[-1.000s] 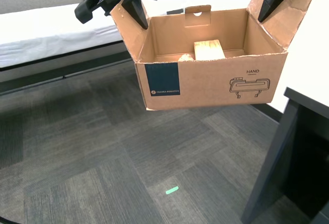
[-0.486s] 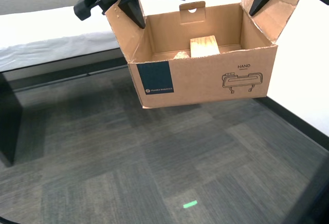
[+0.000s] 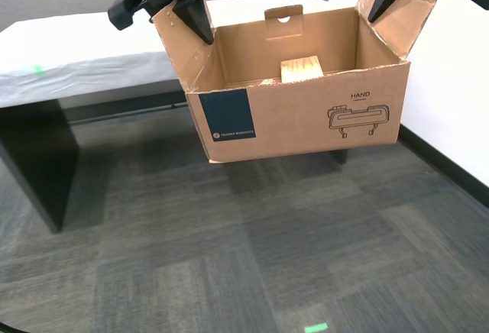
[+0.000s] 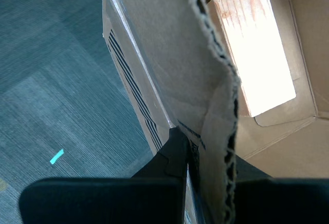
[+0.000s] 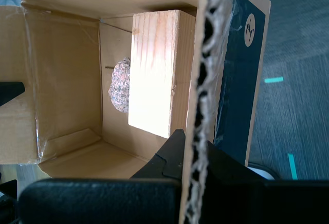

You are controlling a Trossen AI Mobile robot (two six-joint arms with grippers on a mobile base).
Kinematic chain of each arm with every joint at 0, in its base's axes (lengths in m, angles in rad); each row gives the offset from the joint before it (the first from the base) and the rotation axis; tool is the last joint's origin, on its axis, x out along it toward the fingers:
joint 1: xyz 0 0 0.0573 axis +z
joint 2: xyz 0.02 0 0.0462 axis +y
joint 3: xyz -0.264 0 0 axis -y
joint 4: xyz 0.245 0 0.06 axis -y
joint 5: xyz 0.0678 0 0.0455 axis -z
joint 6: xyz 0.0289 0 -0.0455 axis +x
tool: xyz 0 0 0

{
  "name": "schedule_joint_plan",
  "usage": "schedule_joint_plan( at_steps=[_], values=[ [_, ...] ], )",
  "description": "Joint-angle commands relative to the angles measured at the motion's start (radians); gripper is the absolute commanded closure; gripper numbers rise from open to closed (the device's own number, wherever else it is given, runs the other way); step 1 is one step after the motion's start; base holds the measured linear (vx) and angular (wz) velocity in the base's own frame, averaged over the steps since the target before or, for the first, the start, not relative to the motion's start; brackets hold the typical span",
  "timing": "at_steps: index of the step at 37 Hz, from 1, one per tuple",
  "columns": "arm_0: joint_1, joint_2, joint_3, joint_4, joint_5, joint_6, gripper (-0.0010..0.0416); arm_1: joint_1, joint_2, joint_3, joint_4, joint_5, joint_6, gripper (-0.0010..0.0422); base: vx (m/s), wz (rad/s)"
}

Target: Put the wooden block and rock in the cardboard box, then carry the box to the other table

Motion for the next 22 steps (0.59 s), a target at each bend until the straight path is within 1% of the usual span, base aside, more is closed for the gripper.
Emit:
schedule_joint_plan(
  at_steps=[1,5,11,17,19,22],
  values=[
    [0.003,0.000,0.002,0.013,-0.033,0.005,0.0406,-0.003,-0.002,0.003,0.026,0.039,0.005,0.0413,0.137,0.279],
    [0.003,0.000,0.002,0.013,-0.033,0.004,0.0406,-0.004,-0.002,0.003,0.031,0.039,0.005,0.0413,0.137,0.264],
    [0.003,0.000,0.002,0.015,-0.033,-0.016,0.0406,-0.003,-0.002,0.003,0.037,0.039,0.005,0.0413,0.138,0.235],
    [0.004,0.000,0.002,0.010,-0.033,-0.022,0.0406,-0.004,-0.002,0.003,0.035,0.040,0.018,0.0413,0.133,0.152],
    [0.004,0.000,0.002,0.011,-0.031,-0.022,0.0406,-0.004,-0.002,0.003,0.035,0.053,0.025,0.0413,0.127,0.101],
    [0.004,0.000,0.001,0.011,-0.011,-0.021,0.0406,-0.003,-0.002,0.003,0.036,0.069,0.046,0.0413,0.129,0.077]
  ],
)
